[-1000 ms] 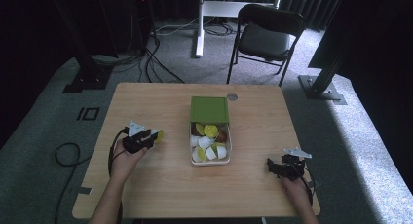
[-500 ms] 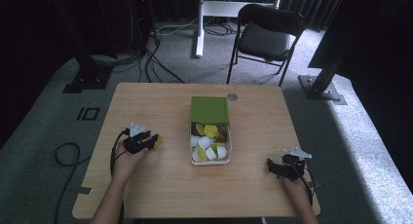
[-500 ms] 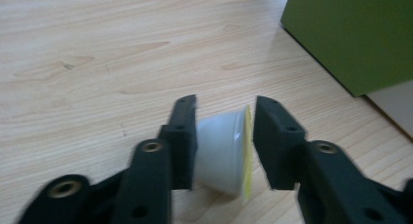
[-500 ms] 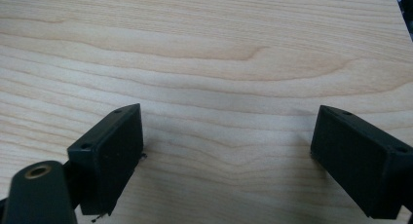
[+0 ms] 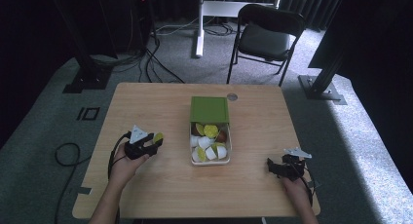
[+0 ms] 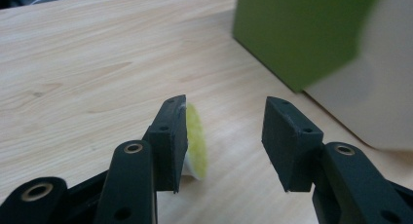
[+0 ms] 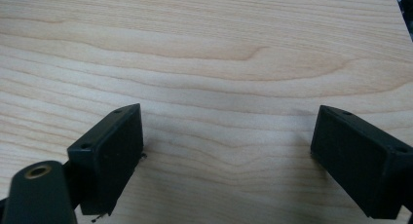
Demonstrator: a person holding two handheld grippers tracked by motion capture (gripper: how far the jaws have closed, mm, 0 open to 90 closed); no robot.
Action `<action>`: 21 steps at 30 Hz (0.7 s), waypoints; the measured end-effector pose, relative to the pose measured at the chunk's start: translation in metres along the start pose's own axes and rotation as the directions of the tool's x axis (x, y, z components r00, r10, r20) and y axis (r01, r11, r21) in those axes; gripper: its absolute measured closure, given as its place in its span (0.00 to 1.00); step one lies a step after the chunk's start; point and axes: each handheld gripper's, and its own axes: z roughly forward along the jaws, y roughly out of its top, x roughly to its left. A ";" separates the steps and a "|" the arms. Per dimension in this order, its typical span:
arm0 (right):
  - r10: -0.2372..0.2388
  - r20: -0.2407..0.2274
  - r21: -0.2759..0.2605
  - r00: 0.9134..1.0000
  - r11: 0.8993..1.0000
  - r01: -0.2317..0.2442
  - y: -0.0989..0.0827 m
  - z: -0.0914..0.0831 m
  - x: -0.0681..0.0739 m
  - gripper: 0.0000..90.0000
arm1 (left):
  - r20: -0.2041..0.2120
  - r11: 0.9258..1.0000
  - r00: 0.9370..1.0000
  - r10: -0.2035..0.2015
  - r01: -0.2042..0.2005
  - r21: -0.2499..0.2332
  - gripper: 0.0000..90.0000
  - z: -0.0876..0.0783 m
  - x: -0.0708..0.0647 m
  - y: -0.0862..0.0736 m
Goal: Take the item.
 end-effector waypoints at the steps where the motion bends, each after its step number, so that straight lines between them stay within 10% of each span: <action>1: 0.000 0.000 0.000 1.000 1.000 0.000 0.000 0.000 0.000 0.13 | 0.018 1.000 1.000 0.015 -0.015 -0.006 0.59 -0.001 -0.003 -0.001; 5: 0.000 0.000 0.000 1.000 1.000 0.000 0.000 0.000 0.000 0.13 | 0.103 0.998 0.994 0.048 -0.044 -0.037 0.59 -0.007 -0.014 -0.005; 11: 0.001 0.000 0.000 1.000 1.000 -0.001 0.000 0.000 0.000 0.13 | 0.219 0.991 0.967 0.130 -0.117 -0.071 0.59 -0.014 -0.030 -0.013; 15: 0.000 0.001 0.000 1.000 1.000 0.000 0.000 0.000 0.000 0.13 | 0.289 0.979 0.935 0.204 -0.187 -0.087 0.58 -0.016 -0.037 -0.022; 19: 0.000 0.000 0.001 1.000 1.000 0.000 0.000 0.000 0.000 0.13 | 0.364 0.960 0.889 0.280 -0.267 -0.084 0.52 -0.017 -0.048 -0.031; 21: 0.000 0.000 0.001 1.000 1.000 0.000 0.000 0.000 0.000 0.13 | 0.374 0.955 0.880 0.292 -0.287 -0.070 0.52 -0.017 -0.050 -0.035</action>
